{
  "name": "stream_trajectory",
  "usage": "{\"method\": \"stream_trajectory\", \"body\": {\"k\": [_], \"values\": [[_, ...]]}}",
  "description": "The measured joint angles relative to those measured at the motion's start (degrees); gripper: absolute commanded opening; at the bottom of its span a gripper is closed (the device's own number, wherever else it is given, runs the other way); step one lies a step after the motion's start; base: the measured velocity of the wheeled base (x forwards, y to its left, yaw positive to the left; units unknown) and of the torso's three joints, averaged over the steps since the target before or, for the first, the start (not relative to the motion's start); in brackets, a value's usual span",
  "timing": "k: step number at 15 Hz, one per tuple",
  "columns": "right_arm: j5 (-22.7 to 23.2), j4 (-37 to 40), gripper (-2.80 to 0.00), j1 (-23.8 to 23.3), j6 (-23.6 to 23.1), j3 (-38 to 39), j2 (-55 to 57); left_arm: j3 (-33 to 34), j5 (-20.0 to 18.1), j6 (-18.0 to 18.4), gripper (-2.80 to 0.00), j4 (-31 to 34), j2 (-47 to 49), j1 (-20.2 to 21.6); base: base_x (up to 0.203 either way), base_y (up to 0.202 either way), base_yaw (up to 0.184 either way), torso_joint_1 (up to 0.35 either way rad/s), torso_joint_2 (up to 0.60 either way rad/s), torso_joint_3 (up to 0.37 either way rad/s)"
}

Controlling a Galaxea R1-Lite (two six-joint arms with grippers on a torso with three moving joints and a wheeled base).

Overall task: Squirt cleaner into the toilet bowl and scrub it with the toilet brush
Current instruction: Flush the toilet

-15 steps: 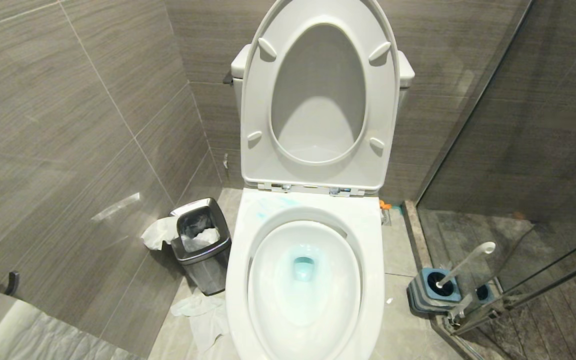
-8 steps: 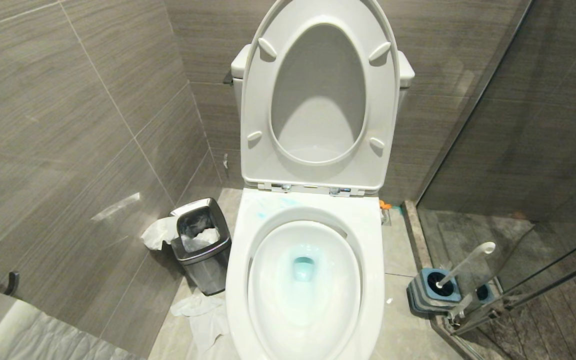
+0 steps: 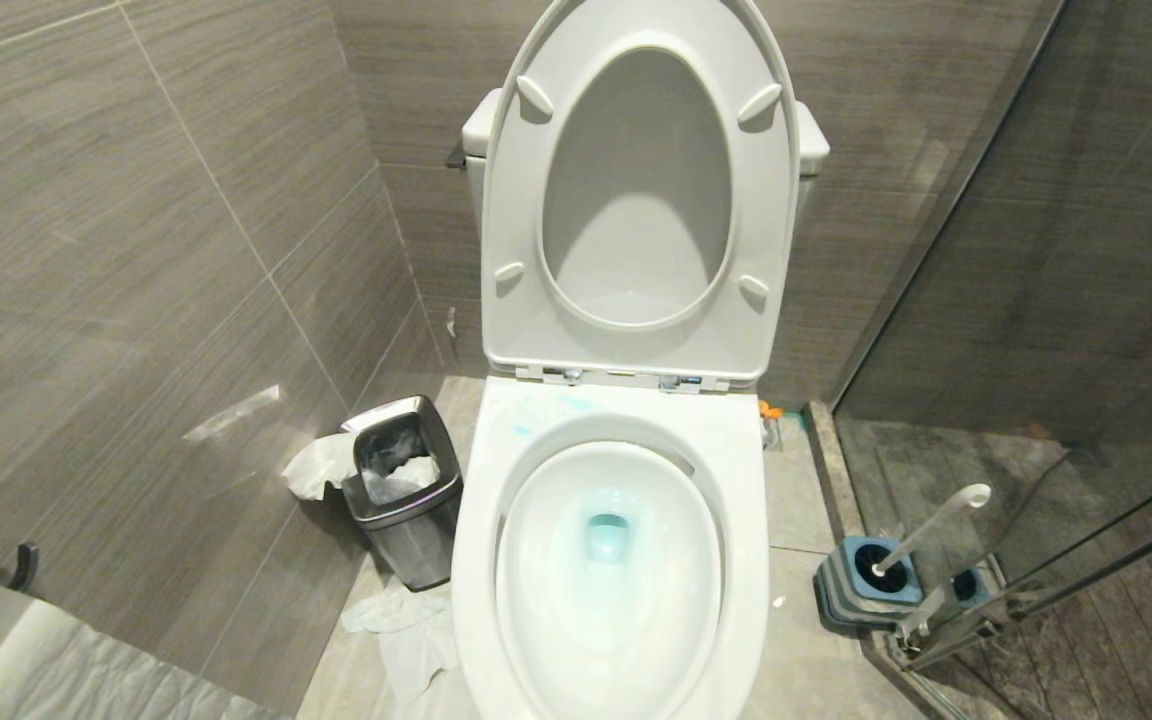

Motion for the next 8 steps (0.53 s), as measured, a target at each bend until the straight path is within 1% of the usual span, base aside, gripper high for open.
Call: {"method": "stream_trajectory", "body": {"k": [5, 7, 8], "values": [[-0.01, 0.01, -2.80, 0.00, 0.05, 0.00, 0.00, -0.07, -0.13, 0.81, -2.80, 0.32, 0.00, 0.00, 0.000, 0.000, 0.000, 0.000, 0.00, 0.000], [-0.01, -0.01, -2.80, 0.00, 0.04, 0.00, 0.00, -0.16, -0.75, 2.76, -2.80, 0.22, 0.00, -0.02, 0.000, 0.000, 0.000, 0.000, 0.00, 0.000], [0.01, 0.01, -2.80, 0.00, 0.02, 0.00, 0.00, -0.27, -1.35, 4.64, -2.80, 0.28, 0.00, -0.02, 0.000, 0.000, 0.000, 0.000, 0.00, 0.000]]}}
